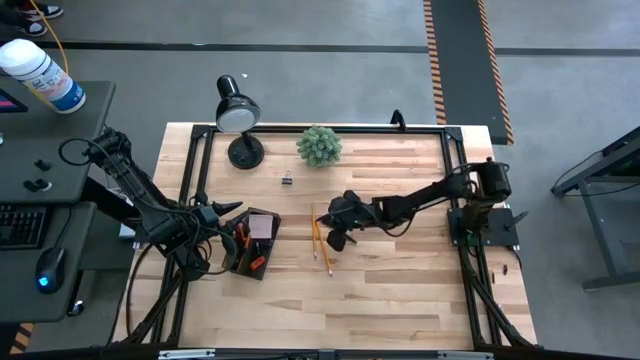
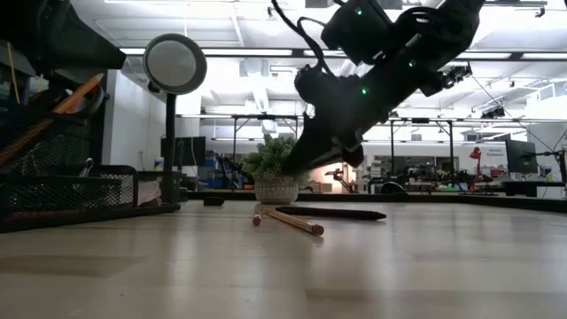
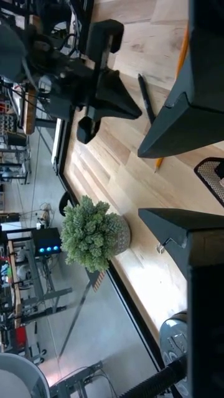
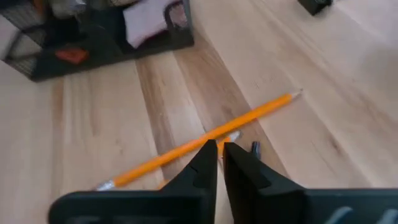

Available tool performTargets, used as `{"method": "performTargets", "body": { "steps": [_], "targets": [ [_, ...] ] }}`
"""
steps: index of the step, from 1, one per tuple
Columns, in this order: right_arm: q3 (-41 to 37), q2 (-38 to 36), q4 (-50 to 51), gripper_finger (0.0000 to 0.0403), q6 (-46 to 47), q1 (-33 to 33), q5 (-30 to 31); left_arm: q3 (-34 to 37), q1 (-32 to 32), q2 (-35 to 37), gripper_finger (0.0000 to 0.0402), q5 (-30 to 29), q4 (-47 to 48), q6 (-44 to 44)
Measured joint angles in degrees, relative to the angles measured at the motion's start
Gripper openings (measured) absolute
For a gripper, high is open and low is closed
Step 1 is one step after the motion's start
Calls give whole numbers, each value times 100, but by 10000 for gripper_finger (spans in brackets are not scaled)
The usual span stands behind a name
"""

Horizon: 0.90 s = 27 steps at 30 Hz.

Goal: Pick and place office supplies into organizer
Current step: Put the black pen into the desk organizer

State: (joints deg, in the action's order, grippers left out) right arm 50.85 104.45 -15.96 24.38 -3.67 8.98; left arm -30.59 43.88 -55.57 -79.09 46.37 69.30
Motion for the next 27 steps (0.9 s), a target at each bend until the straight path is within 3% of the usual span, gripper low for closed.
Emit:
{"method": "performTargets", "body": {
  "steps": [4, 13, 27],
  "targets": [
    [0, 129, 24, 46, 5, -142, 380, 1, 2, 0, 129, -16, 0, 2],
    [7, 370, -9, 103, 102, -211, 578, 1, 1, 0, 129, -39, -2, 0],
    [24, 812, -40, 102, 107, -194, 747, 0, 0, 0, 129, 0, -11, 2]
  ]
}}
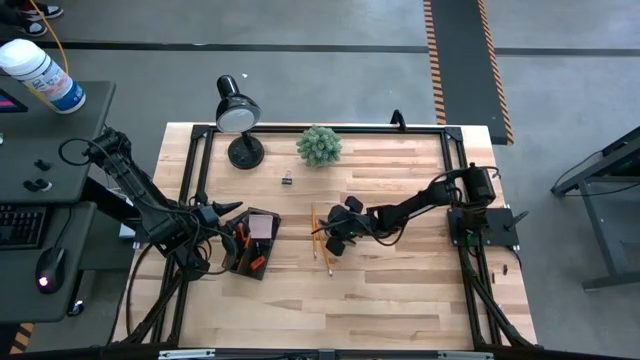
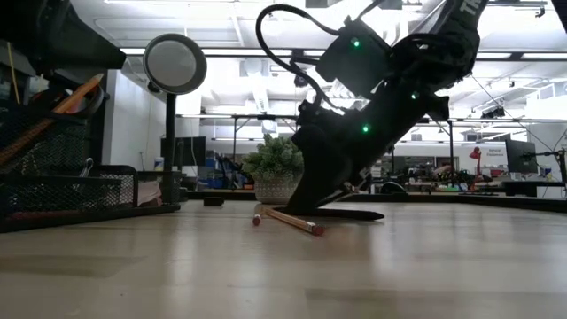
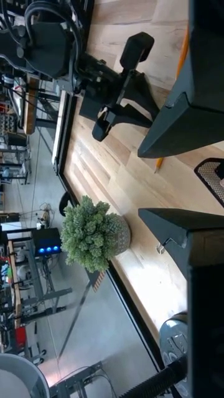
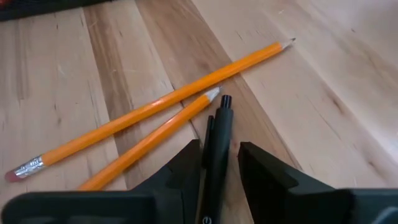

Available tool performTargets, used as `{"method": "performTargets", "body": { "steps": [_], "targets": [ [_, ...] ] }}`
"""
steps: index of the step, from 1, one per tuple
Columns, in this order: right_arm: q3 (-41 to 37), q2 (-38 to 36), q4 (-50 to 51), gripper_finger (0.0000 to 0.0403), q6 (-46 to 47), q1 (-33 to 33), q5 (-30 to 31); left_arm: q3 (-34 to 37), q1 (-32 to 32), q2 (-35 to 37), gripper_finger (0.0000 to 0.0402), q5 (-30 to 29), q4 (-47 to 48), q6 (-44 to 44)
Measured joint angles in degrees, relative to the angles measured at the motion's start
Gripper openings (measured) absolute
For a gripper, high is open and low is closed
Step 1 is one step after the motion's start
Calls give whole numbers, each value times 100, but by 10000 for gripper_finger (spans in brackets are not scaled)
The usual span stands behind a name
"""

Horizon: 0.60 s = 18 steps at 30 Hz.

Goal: Pick and place office supplies into organizer
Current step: Put the black pen into the desk organizer

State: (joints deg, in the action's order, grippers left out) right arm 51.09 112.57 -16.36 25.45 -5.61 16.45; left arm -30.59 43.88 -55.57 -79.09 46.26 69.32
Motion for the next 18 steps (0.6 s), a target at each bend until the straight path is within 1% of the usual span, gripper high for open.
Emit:
{"method": "performTargets", "body": {
  "steps": [4, 9, 18],
  "targets": [
    [7, 90, -20, 82, 0, 26, -49, 1, 2, 0, 129, 0, -2, -2],
    [9, 130, -24, 27, -91, 52, -167, 0, 1, 0, 129, 0, -7, 0],
    [0, 56, 18, 25, -345, 55, -247, 0, 2, 0, 129, 1, -9, -1]
  ]
}}
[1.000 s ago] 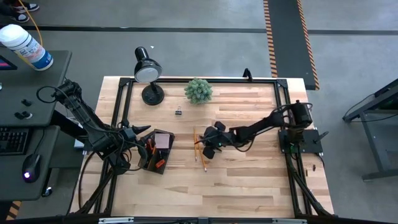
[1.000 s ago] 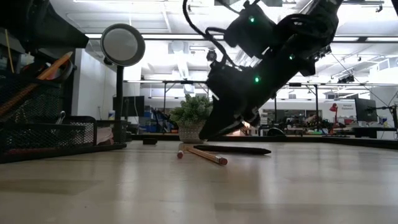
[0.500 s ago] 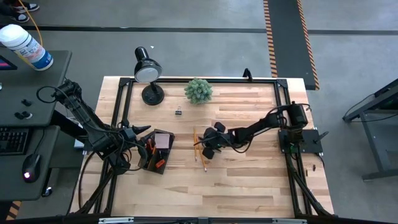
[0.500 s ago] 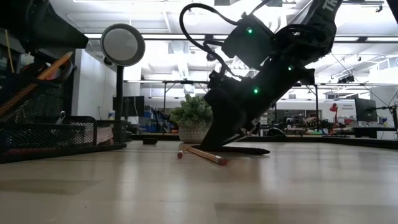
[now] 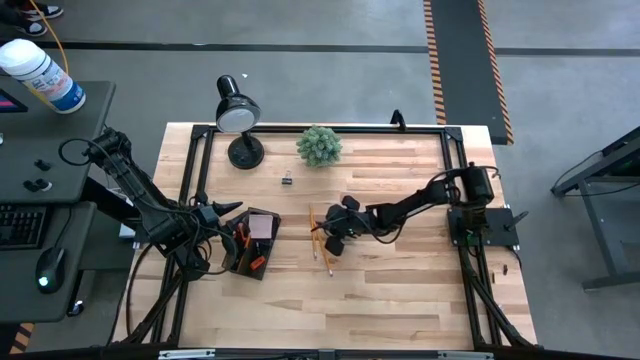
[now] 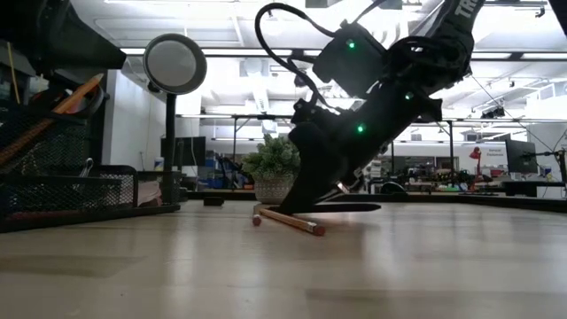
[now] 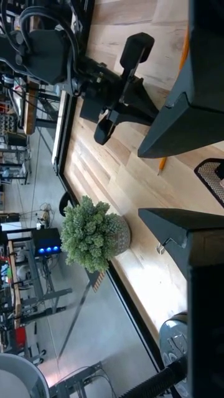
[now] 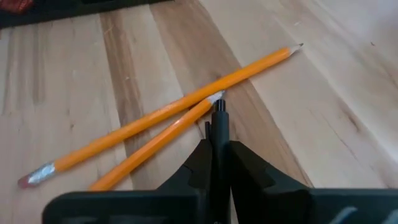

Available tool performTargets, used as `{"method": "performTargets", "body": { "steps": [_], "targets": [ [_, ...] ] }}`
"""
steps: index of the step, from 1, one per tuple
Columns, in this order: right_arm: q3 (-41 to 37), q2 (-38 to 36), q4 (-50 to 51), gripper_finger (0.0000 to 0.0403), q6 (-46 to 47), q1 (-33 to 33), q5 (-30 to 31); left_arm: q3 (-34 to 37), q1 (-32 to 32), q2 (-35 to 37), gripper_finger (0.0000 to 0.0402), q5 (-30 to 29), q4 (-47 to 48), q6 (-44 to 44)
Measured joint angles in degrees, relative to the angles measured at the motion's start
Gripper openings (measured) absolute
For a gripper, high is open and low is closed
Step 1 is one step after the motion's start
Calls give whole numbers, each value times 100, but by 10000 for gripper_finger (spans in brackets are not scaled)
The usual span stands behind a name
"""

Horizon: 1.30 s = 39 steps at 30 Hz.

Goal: Pick and place office supplies into organizer
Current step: Put the black pen into the desk organizer

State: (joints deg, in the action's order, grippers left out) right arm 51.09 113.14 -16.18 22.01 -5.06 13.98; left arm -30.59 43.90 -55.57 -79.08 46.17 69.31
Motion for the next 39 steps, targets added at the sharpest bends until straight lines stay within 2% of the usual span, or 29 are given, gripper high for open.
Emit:
{"method": "performTargets", "body": {
  "steps": [7, 14, 24, 29, 39],
  "targets": [
    [-26, -230, 133, 25, -152, 24, -255, 0, 0, 0, 129, 1, 0, 0],
    [-35, -454, 304, 25, -261, 28, -253, 0, -2, 0, 129, 4, 3, -1],
    [-31, -1123, 130, 25, -682, 28, -328, 0, 0, 0, 129, 1, 4, 1],
    [-26, -1492, -530, 25, -1350, 28, -482, 0, -2, 0, 129, 1, -7, -1],
    [27, -1789, -3074, 25, -2825, 220, -1429, 0, -2, 0, 129, -410, -319, -139]
  ]
}}
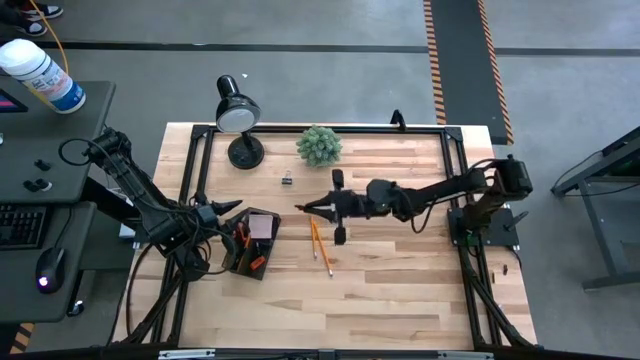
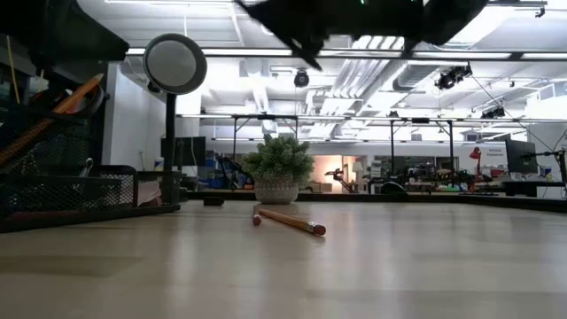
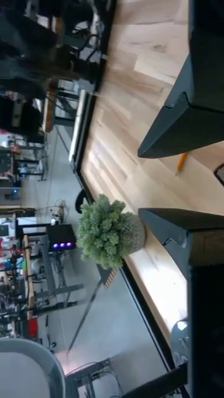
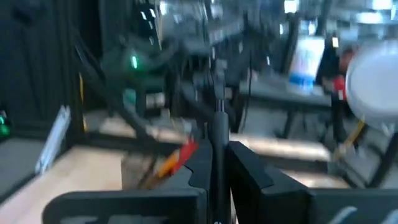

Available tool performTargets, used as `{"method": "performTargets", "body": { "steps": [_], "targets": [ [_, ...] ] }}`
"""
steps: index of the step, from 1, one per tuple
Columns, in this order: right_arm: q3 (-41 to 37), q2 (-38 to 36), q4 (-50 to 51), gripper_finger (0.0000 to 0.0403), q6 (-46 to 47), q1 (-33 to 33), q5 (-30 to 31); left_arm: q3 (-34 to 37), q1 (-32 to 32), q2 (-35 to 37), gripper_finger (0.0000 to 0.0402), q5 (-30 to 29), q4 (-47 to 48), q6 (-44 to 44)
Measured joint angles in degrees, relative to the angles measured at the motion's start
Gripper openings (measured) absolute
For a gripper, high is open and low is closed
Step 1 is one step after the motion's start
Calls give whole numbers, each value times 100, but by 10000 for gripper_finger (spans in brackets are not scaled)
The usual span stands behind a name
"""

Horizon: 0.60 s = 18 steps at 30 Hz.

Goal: Pick and place office supplies into organizer
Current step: Put the black pen into the desk organizer

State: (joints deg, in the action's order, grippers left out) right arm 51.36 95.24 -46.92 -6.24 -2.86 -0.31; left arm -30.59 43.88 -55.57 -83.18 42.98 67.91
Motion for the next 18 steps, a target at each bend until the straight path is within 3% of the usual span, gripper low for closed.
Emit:
{"method": "performTargets", "body": {
  "steps": [10, 18],
  "targets": [
    [1178, 281, -137, 25, -779, 94, -1311, 0, 1, 0, 129, -339, -1900, -2095],
    [2021, 864, -204, 25, -877, 103, -2165, 0, 0, 0, 129, -470, -3153, -3692]
  ]
}}
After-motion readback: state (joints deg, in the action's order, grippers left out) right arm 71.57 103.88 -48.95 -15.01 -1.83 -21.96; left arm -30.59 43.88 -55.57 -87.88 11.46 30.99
